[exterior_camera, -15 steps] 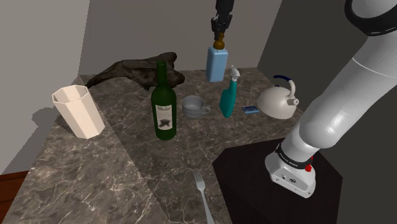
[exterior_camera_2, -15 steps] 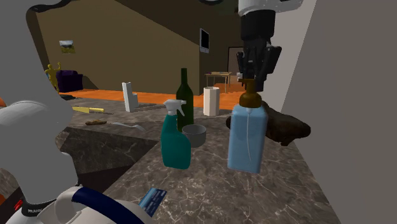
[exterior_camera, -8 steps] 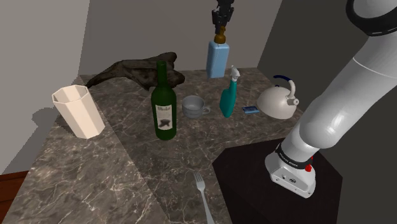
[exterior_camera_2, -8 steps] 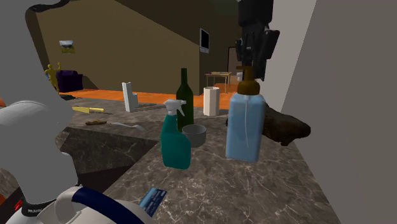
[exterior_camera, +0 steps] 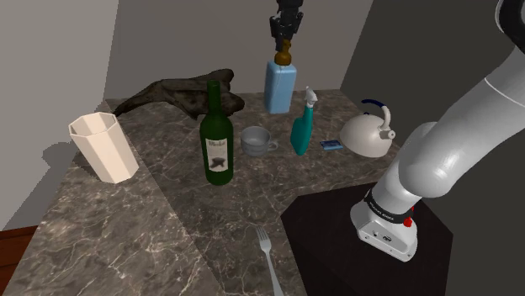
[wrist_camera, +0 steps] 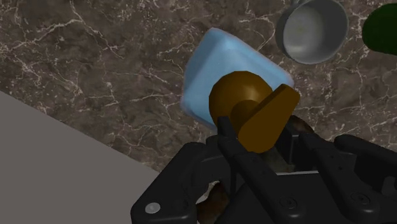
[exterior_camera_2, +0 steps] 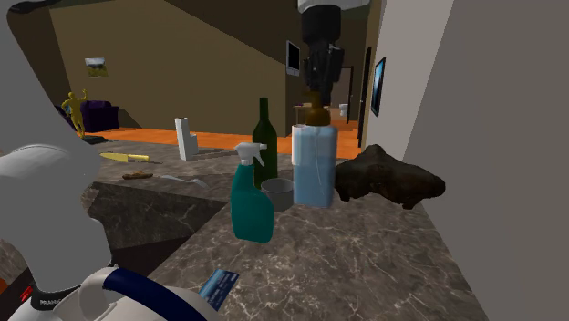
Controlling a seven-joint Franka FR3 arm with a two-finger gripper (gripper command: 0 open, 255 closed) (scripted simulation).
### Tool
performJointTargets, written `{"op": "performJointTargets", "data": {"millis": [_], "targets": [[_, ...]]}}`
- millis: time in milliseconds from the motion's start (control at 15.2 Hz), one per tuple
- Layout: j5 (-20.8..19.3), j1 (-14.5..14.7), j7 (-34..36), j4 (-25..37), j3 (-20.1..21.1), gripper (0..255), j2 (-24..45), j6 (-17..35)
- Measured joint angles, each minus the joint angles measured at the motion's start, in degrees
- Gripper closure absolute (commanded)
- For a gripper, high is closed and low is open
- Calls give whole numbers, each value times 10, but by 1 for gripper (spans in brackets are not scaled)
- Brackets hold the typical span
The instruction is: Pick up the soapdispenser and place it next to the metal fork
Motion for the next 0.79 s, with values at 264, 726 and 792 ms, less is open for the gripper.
{"op": "performJointTargets", "data": {"millis": [264,726,792], "targets": [[4,21,52,-32,31,255,-27,2],[19,59,149,-49,94,255,-50,-8],[21,64,162,-59,103,255,-55,-4]]}}
